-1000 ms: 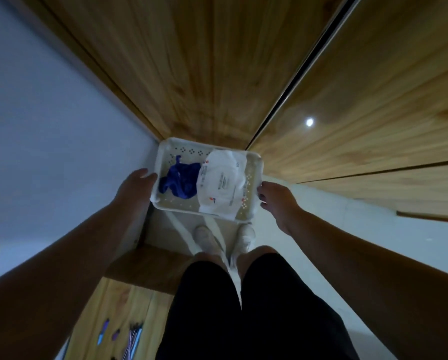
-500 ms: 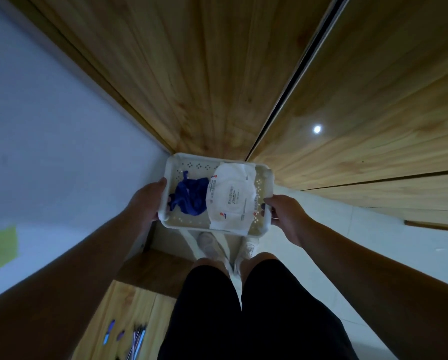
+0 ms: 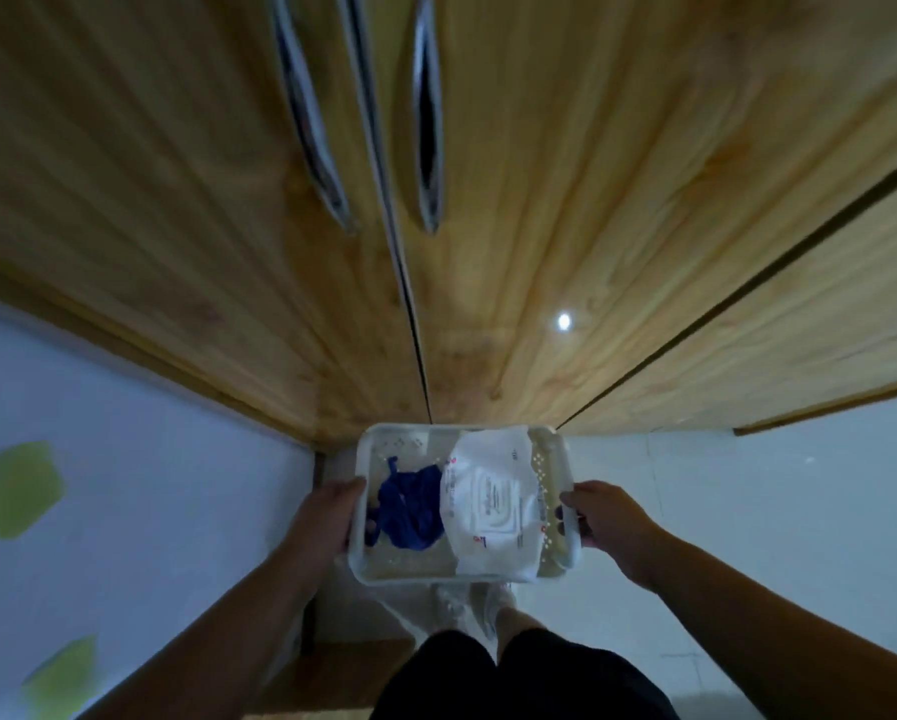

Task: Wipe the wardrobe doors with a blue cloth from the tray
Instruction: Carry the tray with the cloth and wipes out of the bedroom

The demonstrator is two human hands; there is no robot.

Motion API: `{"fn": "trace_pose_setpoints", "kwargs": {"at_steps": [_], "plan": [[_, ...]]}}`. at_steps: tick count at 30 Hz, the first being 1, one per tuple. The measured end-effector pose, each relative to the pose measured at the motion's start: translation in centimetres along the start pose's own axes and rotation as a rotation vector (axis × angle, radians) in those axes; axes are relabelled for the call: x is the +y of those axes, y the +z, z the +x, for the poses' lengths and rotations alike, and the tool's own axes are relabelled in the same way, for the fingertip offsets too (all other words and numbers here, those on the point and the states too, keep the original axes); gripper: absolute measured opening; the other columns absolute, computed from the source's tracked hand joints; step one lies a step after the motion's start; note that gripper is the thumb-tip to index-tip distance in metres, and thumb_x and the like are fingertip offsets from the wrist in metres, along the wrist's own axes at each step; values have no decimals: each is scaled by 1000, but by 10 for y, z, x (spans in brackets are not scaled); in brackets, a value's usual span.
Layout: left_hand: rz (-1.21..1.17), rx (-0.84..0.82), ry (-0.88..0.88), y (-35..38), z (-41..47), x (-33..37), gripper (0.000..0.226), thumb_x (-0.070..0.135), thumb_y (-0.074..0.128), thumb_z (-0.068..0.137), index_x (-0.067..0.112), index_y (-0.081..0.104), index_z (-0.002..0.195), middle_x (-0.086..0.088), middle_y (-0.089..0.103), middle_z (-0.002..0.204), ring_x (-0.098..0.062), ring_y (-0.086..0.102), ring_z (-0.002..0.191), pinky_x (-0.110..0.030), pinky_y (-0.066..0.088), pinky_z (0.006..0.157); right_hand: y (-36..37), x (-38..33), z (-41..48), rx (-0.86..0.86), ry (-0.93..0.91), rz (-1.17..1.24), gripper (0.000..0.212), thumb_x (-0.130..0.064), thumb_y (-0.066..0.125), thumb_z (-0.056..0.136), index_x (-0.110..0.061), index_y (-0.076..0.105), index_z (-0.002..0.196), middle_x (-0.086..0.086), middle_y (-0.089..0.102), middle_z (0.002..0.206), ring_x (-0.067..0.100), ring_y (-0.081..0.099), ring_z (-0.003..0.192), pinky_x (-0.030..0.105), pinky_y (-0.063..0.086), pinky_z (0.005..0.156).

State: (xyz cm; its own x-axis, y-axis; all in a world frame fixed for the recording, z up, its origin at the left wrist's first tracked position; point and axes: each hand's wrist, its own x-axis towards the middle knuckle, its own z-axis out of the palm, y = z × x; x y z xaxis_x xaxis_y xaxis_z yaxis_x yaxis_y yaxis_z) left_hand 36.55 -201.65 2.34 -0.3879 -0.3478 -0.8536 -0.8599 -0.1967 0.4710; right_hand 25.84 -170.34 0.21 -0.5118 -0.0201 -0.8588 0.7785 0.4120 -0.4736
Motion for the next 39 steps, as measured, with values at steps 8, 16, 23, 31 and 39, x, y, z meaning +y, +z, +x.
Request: {"fn": "trace_pose_setpoints", "kwargs": {"at_steps": [8, 16, 23, 31, 39], "plan": [[238, -233, 131, 73, 5, 25, 22, 28, 56, 107, 12, 71, 109, -19, 77, 93, -30, 71, 79, -40, 60, 72, -65, 76, -46, 257, 38, 209, 13, -12, 61, 92, -8, 73, 91, 13, 78, 80, 35, 76, 82, 53, 61, 84], [462, -463, 217, 192, -12, 37, 16, 26, 54, 107, 19, 68, 110, -4, 79, 76, -18, 71, 63, -30, 56, 52, -123, 176, -93, 430, 73, 417, 17, -17, 59, 94, -16, 76, 93, 5, 79, 82, 29, 77, 82, 51, 62, 85], [717, -618, 206, 320, -51, 24, 4, 19, 63, 103, 19, 67, 103, -7, 77, 80, -22, 69, 71, -35, 60, 62, -167, 273, -128, 532, 166, 662, 17, -17, 56, 100, -11, 72, 104, 10, 78, 90, 26, 77, 84, 49, 62, 86], [916, -686, 229, 447, -104, -3, 9, 16, 59, 105, 18, 66, 110, -11, 75, 91, -22, 69, 73, -37, 59, 68, -232, 344, -156, 646, 216, 818, 23, -13, 52, 99, -21, 71, 90, 10, 78, 92, 29, 75, 89, 53, 59, 90], [964, -775, 289, 556, -151, 3, 14, 23, 59, 106, 20, 68, 116, -14, 81, 100, -24, 74, 80, -40, 62, 71, -321, 377, -173, 751, 220, 888, 21, -18, 54, 97, -18, 73, 89, 6, 78, 84, 27, 76, 82, 52, 61, 85]]}}
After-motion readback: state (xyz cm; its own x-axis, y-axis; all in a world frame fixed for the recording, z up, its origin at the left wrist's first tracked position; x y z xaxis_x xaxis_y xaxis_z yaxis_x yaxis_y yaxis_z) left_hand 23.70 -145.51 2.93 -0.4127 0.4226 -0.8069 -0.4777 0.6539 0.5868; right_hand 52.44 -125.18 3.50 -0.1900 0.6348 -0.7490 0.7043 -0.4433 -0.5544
